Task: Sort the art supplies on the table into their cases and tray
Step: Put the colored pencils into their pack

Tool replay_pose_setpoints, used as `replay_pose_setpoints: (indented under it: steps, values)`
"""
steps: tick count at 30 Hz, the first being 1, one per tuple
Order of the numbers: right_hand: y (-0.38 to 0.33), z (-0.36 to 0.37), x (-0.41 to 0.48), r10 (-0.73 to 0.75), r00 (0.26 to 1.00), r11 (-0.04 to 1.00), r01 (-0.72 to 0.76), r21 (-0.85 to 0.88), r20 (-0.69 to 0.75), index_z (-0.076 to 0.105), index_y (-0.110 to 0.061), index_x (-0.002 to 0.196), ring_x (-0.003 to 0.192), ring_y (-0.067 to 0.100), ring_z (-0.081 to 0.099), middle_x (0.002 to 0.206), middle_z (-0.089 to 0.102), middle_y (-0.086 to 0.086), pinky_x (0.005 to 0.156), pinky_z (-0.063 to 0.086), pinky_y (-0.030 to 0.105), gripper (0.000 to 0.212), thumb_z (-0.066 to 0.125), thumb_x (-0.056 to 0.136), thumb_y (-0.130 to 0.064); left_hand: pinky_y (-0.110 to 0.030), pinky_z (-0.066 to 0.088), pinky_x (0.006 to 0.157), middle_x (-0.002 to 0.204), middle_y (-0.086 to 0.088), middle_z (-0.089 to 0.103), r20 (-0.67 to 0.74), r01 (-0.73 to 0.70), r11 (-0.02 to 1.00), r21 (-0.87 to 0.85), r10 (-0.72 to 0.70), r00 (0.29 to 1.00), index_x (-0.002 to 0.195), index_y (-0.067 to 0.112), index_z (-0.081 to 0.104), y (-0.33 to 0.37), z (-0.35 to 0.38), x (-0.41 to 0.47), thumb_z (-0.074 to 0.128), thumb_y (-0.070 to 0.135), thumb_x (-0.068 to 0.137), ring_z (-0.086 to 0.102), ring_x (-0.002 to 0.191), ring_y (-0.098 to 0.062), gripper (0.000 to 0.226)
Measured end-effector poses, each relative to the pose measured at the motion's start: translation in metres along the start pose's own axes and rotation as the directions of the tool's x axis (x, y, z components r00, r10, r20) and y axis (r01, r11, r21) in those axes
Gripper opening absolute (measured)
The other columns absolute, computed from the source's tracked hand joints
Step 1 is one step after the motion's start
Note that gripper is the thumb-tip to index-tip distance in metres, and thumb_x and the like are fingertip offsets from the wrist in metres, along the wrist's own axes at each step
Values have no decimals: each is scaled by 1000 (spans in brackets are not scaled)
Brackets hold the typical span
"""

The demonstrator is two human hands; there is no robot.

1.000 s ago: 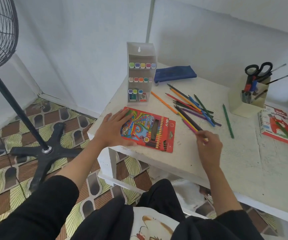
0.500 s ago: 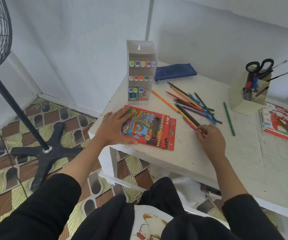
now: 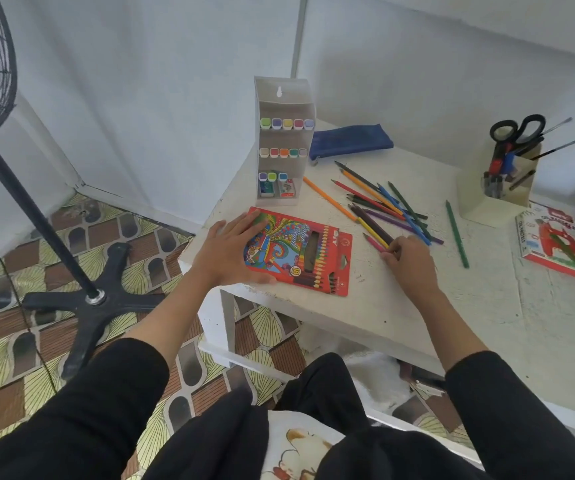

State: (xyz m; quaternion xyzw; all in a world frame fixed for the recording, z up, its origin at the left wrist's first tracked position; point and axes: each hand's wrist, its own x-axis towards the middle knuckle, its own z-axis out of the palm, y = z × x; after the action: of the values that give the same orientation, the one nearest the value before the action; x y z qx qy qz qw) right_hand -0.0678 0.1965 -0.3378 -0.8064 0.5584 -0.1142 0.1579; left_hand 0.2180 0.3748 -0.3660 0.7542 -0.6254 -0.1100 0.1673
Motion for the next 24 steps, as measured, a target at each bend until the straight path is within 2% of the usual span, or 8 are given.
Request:
replay_pose_setpoints:
  steps: [4, 7, 9, 11, 14, 18, 22, 24]
  values:
    - [-4, -10, -4, -15, 1000, 999, 15, -46, 0, 60, -12, 91, 75, 15, 53, 89, 59, 5, 67, 41, 26, 11, 61, 90, -23, -48, 7, 117, 159, 7, 13, -3, 2, 1000, 22, -2, 1000, 150, 30, 23, 0, 1, 0, 22, 102, 46, 14, 146, -17, 126]
    - [-9, -25, -9, 9, 1000, 984, -6, 177, -16, 60, -14, 90, 69, 11, 54, 78, 61, -2, 67, 40, 22, 10, 63, 89, -23, -48, 6, 117, 160, 7, 11, 5, 5, 1000, 28, -5, 1000, 150, 31, 22, 0, 0, 0, 21, 102, 46, 13, 146, -18, 126]
    - [-11, -36, -15, 26, 999, 933, -17, 359, -20, 61, -14, 93, 66, 5, 56, 74, 62, -5, 65, 44, 18, 9, 65, 88, -21, -47, 6, 117, 160, 8, 11, 12, 6, 1000, 25, -7, 1000, 150, 31, 21, 0, 0, 1, 21, 102, 46, 12, 147, -17, 127]
    - [-11, -43, -21, 60, 998, 847, -45, 530, -11, 60, -14, 103, 64, 8, 59, 75, 65, -1, 63, 51, 19, 14, 62, 89, -16, -48, 6, 118, 160, 8, 10, 14, 6, 1000, 23, -6, 1000, 150, 31, 21, 1, 0, 0, 20, 103, 45, 12, 147, -18, 127]
    - [-8, -48, -29, 144, 989, 670, -124, 732, 36, 51, -13, 119, 60, 13, 56, 79, 63, 10, 53, 50, 15, 29, 56, 92, -6, -48, 6, 118, 160, 7, 11, 12, 10, 1000, 22, -11, 1000, 150, 30, 21, 1, 0, -1, 19, 103, 44, 12, 147, -18, 129]
    - [-3, -46, -37, 209, 975, 486, -169, 857, 74, 39, -19, 126, 55, 14, 58, 76, 64, 12, 56, 53, 22, 41, 53, 92, 0, -48, 5, 118, 160, 8, 10, 18, 16, 1000, 25, -16, 1000, 151, 30, 20, 2, -1, -1, 16, 104, 42, 11, 147, -17, 131]
    - [-1, -41, -44, 291, 955, 333, -163, 929, 64, 41, -20, 109, 52, 18, 63, 75, 66, 15, 54, 53, 26, 12, 37, 100, -12, -47, 5, 118, 160, 8, 9, 22, 16, 1000, 27, -17, 1000, 151, 31, 19, 2, -1, -1, 16, 104, 43, 11, 147, -17, 130]
    - [-2, -38, -47, 367, 929, 251, -144, 957, 44, 43, -20, 100, 55, 19, 65, 77, 66, 15, 58, 55, 28, 9, 35, 102, -17, -48, 5, 118, 160, 8, 10, 17, 12, 1000, 21, -13, 1000, 151, 31, 20, 1, -1, -1, 17, 104, 43, 12, 147, -18, 130]
